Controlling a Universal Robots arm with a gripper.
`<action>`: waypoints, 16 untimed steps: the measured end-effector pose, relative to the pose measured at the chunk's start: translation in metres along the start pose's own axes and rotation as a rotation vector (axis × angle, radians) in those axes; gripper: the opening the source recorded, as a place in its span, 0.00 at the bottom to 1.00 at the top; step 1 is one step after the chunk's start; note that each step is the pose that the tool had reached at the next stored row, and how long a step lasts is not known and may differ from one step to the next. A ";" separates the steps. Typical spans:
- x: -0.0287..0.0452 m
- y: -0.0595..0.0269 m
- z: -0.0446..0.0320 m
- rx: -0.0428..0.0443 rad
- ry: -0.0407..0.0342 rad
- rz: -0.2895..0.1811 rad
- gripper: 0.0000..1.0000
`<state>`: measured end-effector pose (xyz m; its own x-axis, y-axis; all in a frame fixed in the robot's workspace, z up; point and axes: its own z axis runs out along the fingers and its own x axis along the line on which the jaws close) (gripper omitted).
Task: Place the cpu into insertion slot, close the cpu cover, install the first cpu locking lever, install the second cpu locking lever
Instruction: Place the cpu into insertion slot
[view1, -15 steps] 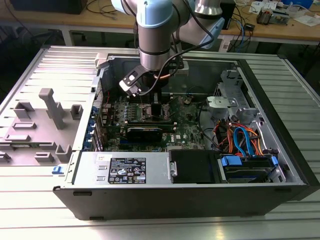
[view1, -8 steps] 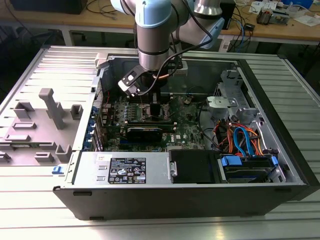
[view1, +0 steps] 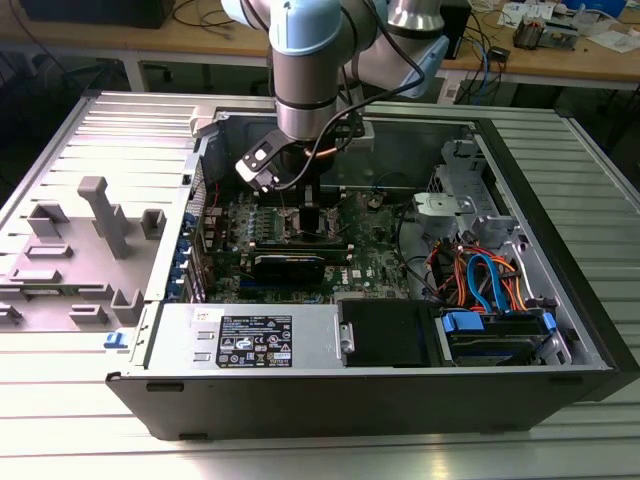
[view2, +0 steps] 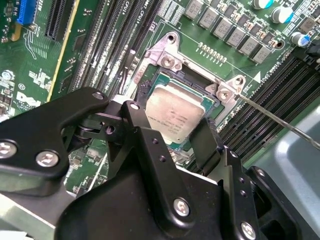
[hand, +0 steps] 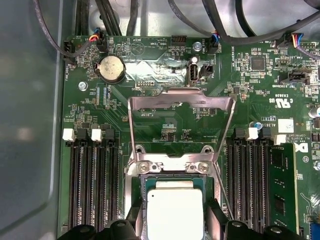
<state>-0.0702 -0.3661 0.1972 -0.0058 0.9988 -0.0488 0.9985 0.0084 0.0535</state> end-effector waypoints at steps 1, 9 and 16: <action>0.0005 0.0000 0.0002 0.0001 0.0008 0.000 0.62; 0.0015 0.0000 0.0010 0.0000 0.0017 0.000 0.62; 0.0016 0.0000 0.0011 0.0000 0.0016 0.000 0.62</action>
<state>-0.0702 -0.3646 0.1961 -0.0054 0.9989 -0.0473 0.9985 0.0080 0.0535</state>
